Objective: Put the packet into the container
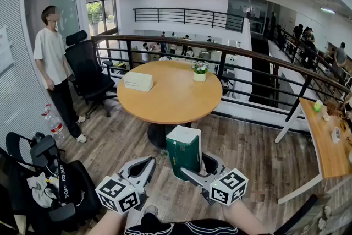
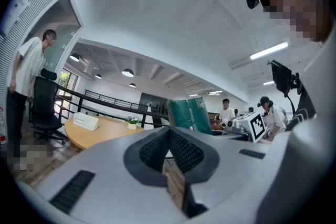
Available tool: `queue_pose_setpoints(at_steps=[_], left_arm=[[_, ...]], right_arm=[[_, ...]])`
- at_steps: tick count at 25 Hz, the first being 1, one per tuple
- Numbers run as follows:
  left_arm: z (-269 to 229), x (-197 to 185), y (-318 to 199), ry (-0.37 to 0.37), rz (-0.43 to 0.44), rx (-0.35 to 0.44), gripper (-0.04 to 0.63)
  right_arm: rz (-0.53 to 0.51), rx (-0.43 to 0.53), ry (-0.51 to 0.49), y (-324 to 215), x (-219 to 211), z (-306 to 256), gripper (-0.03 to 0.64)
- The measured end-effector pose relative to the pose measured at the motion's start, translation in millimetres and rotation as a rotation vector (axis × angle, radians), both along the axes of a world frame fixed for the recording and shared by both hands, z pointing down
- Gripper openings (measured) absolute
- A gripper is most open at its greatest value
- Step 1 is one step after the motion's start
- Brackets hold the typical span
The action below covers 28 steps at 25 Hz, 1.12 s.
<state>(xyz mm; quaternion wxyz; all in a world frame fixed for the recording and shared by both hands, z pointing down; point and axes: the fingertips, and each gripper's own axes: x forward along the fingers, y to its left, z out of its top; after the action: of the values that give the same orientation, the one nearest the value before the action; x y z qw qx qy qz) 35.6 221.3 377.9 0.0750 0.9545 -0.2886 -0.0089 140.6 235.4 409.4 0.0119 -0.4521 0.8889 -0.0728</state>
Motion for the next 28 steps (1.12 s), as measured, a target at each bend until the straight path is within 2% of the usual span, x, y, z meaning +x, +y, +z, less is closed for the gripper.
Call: queue_pose_setpoints(at_steps=[7,17,20,22,28], left_arm=[[0,-6,2,-0.002,-0.011,0.001,0.006],[5,-18,-14,0.012,-0.045,-0.016,0.006],[8,-17,-21,0.018,-0.047,-0.022,0.006],[12,-17,-26,0.022,-0.048,-0.027,0.006],[18,-33,-60,0.031,-0.078,-0.052,0.006]], right_arm=[[-0.028,-0.012,-0.012,0,-6,3,0.356],[-0.06,-0.012,-0.088,-16,-11,2,0.356],[-0.074,-0.032,-0.024,-23,-17,14,0.356],[-0.089,-0.047,0.021,-27,-23,25,0.331],[-0.11,-0.055,-0.009,-57,-30,26,0.327]])
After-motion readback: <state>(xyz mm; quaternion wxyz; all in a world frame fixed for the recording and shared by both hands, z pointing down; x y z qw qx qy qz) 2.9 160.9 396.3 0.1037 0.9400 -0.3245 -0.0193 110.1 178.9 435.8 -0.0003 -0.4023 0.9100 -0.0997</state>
